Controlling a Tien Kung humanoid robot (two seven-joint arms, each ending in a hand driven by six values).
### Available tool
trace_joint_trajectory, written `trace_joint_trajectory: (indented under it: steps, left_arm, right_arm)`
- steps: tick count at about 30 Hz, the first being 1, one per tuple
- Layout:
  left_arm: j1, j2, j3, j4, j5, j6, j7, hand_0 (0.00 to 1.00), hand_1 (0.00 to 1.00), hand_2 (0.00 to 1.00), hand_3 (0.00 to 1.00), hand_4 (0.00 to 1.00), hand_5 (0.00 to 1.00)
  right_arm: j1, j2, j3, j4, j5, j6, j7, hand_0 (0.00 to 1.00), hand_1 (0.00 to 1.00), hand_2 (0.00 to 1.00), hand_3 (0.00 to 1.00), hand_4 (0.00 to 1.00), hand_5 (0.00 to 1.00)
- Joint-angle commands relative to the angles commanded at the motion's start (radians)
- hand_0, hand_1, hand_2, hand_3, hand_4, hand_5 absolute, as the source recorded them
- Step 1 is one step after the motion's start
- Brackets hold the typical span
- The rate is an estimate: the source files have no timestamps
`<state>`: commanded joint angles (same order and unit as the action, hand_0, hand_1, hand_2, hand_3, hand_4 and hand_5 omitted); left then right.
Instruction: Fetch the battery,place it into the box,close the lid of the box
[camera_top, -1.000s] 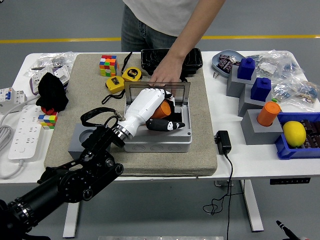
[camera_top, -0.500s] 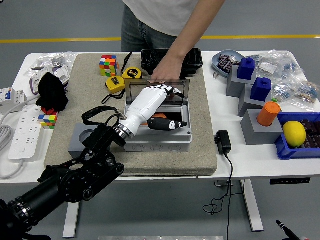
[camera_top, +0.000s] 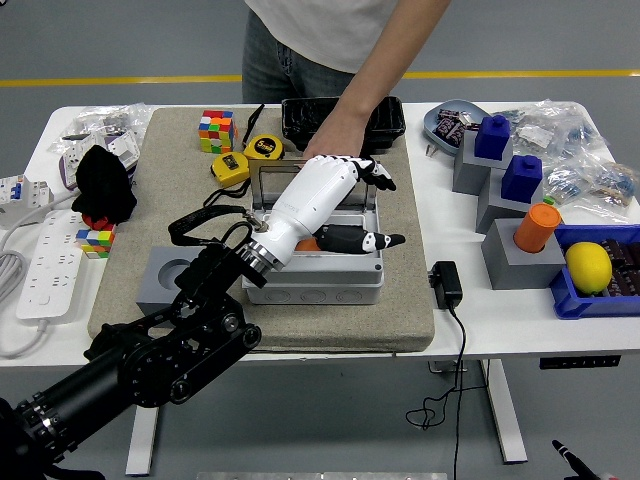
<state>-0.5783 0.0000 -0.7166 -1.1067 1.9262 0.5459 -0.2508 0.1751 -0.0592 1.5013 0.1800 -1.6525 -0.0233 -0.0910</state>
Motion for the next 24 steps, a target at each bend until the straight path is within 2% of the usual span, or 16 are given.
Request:
trace_joint_trajectory:
  steps: [1, 4, 6, 7, 9, 12, 13, 14, 18, 19, 21, 24]
  left_arm:
    - [-0.003, 0.000, -0.005, -0.004, -0.007, 0.014, -0.012, 0.329, 0.345, 0.371, 0.404, 0.998, 0.472]
    - [-0.012, 0.000, -0.024, -0.007, -0.017, 0.051, -0.037, 0.329, 0.345, 0.371, 0.404, 0.998, 0.472]
    - [-0.022, 0.000, -0.052, 0.000, 0.016, 0.050, -0.018, 0.329, 0.345, 0.371, 0.404, 0.998, 0.472]
    - [-0.026, 0.000, -0.064, 0.002, 0.039, 0.040, 0.000, 0.545, 0.647, 0.612, 0.589, 0.998, 0.535]
    - [-0.031, 0.000, -0.084, 0.006, 0.081, 0.013, 0.038, 0.545, 0.647, 0.612, 0.589, 0.998, 0.535]
    - [-0.042, 0.000, -0.108, 0.012, 0.158, -0.062, 0.131, 0.545, 0.647, 0.612, 0.589, 0.998, 0.535]
    - [-0.045, 0.000, -0.113, 0.013, 0.182, -0.090, 0.168, 0.790, 0.874, 0.832, 0.803, 0.998, 0.765]
    - [-0.045, 0.000, -0.114, 0.013, 0.188, -0.097, 0.181, 0.790, 0.874, 0.832, 0.803, 0.998, 0.765]
    - [-0.051, 0.000, -0.119, 0.010, 0.252, -0.214, 0.301, 0.790, 0.874, 0.832, 0.803, 0.998, 0.765]
    - [-0.050, 0.000, -0.118, 0.007, 0.264, -0.237, 0.324, 0.876, 0.932, 0.881, 0.860, 0.998, 0.897]
    - [-0.050, 0.000, -0.116, 0.003, 0.277, -0.259, 0.344, 0.876, 0.932, 0.881, 0.860, 0.998, 0.897]
    - [-0.046, 0.000, -0.109, -0.012, 0.303, -0.261, 0.359, 0.876, 0.932, 0.881, 0.860, 0.998, 0.897]
  right_arm:
    - [0.000, 0.000, 0.000, 0.000, 0.000, 0.000, 0.000, 0.785, 0.705, 0.709, 0.760, 0.998, 0.998]
    - [0.000, 0.000, 0.001, 0.000, -0.001, 0.000, -0.001, 0.785, 0.705, 0.709, 0.760, 0.998, 0.998]
    - [0.000, 0.000, 0.001, 0.000, -0.001, 0.000, -0.001, 0.785, 0.705, 0.709, 0.760, 0.998, 0.998]
    - [0.000, 0.000, 0.001, 0.000, -0.002, 0.000, -0.001, 0.785, 0.705, 0.709, 0.760, 0.998, 0.998]
    - [0.000, 0.000, 0.000, 0.000, -0.001, 0.000, 0.000, 0.785, 0.705, 0.709, 0.760, 0.998, 0.998]
    - [0.000, 0.000, 0.000, 0.000, -0.002, 0.001, 0.000, 0.785, 0.705, 0.709, 0.760, 0.998, 0.998]
    - [0.000, -0.001, 0.001, 0.000, -0.003, 0.001, -0.001, 0.786, 0.705, 0.709, 0.760, 0.998, 0.998]
    - [0.000, -0.001, 0.001, 0.000, -0.004, 0.001, -0.001, 0.786, 0.705, 0.709, 0.760, 0.998, 0.998]
    - [-0.002, -0.001, 0.002, 0.000, -0.007, 0.001, -0.002, 0.786, 0.705, 0.709, 0.760, 0.998, 0.998]
    - [-0.002, -0.001, 0.001, 0.000, -0.007, 0.002, -0.002, 0.786, 0.705, 0.709, 0.760, 0.998, 0.998]
    - [-0.002, -0.001, 0.000, 0.000, -0.006, 0.002, -0.001, 0.786, 0.705, 0.709, 0.760, 0.998, 0.998]
    - [-0.003, 0.000, 0.000, 0.000, -0.006, 0.002, -0.001, 0.786, 0.705, 0.709, 0.760, 0.998, 0.998]
